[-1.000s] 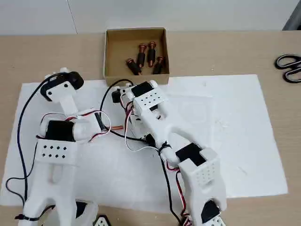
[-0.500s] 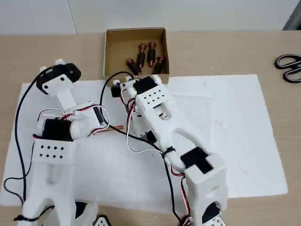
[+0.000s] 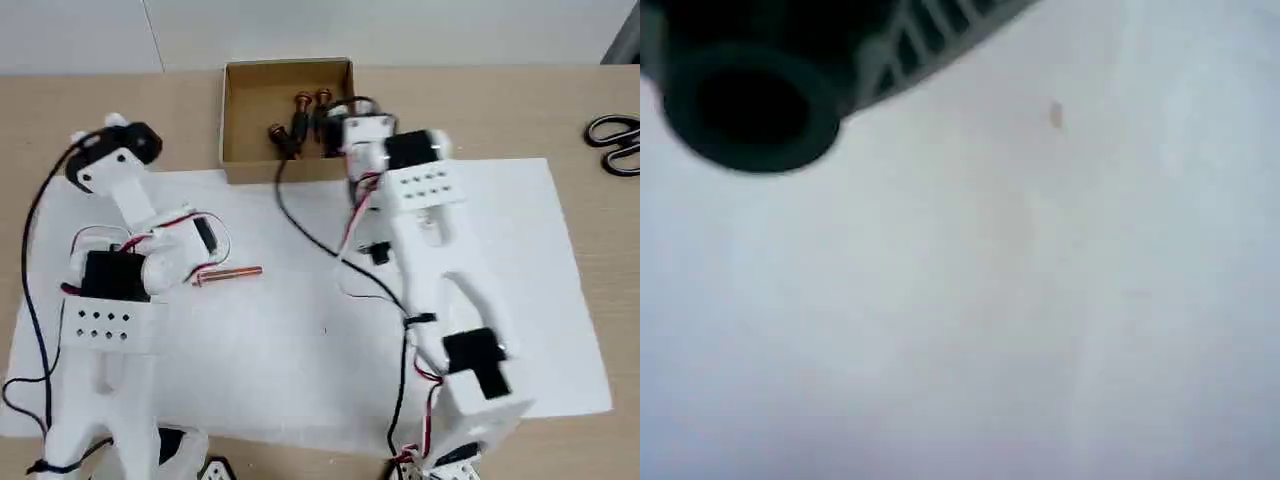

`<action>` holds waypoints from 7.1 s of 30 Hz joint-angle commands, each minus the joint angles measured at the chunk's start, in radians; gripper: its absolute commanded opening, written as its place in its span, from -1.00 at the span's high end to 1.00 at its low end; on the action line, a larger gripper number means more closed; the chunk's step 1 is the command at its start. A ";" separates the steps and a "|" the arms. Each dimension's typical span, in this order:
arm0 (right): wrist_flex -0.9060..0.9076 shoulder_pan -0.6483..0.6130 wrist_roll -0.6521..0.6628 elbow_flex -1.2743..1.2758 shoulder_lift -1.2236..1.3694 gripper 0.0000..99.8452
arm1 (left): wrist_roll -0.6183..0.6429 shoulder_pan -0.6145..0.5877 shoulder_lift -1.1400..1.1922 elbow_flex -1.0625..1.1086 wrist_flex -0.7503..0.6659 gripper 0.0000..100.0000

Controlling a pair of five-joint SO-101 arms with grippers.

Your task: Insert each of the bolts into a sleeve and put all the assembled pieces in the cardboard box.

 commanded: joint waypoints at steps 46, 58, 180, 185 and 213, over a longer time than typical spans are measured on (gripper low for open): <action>-0.015 0.303 -0.157 0.723 -0.794 0.99 | 0.681 -0.044 0.624 -0.188 0.032 0.99; -0.018 0.303 -0.158 0.723 -0.794 0.99 | 0.609 -0.041 0.623 -0.188 0.061 0.70; -0.236 -0.383 -0.150 1.117 -1.765 0.99 | 0.029 0.341 -0.413 -0.142 0.212 0.99; -0.309 -0.487 -0.150 1.215 -1.828 0.99 | 0.032 0.373 -0.566 0.048 0.031 0.99; -0.427 -0.671 -0.150 1.346 -1.839 0.99 | 0.006 0.525 -1.026 0.568 -0.193 0.99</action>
